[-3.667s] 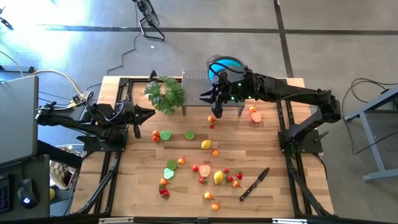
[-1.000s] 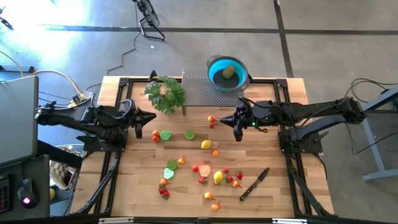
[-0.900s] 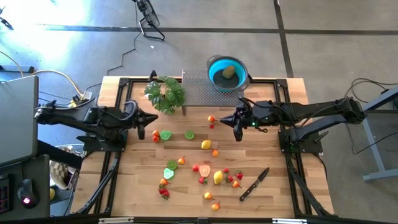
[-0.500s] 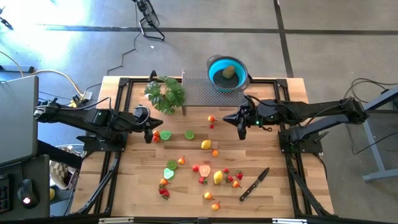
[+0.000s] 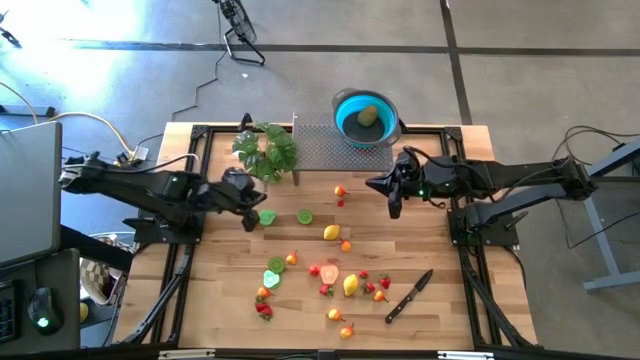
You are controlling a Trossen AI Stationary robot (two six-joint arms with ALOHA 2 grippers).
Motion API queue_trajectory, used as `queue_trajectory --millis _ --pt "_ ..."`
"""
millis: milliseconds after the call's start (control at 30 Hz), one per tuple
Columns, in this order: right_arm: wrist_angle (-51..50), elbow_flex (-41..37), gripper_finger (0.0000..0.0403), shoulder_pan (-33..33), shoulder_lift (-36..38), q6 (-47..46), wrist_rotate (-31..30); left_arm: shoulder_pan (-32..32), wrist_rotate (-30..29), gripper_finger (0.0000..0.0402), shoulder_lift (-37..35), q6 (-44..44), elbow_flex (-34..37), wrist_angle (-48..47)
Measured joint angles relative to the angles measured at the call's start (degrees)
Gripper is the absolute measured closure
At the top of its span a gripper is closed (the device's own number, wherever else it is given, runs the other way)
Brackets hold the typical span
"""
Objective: Pick & Place Fruit
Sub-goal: Put the yellow lemon in the blue bowl on the shelf
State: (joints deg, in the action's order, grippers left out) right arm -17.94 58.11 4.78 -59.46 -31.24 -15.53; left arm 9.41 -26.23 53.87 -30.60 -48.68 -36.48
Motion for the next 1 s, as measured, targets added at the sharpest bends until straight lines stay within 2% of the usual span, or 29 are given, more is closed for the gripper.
queue_trajectory --millis 200,400,533,733,867,1000 --pt "-1.7 0.0 0.0399 0.0 0.0 0.0 0.9 0.0 2.0 0.0401 7.2 5.5 -4.4 -0.1" --pt "-1.7 0.0 0.0399 0.0 0.0 0.0 1.2 0.0 2.0 0.0401 7.9 5.4 -5.1 0.1" --pt "-1.5 0.0 0.0399 0.0 0.0 -0.3 2.7 0.0 -0.7 0.0401 4.9 4.9 -5.1 0.1" --pt "2.5 0.0 0.0399 0.0 -0.9 -0.4 4.9 0.0 -1.1 0.0401 -1.8 4.9 -0.9 2.9" --pt "-2.3 0.0 0.0399 0.1 -1.0 -4.0 -0.8 0.0 0.1 0.0401 -5.9 6.4 2.6 9.1" --pt "-12.2 0.0 0.04 -0.1 -0.9 -11.2 -4.1 0.0 0.1 0.0401 -8.9 7.4 4.2 11.3"
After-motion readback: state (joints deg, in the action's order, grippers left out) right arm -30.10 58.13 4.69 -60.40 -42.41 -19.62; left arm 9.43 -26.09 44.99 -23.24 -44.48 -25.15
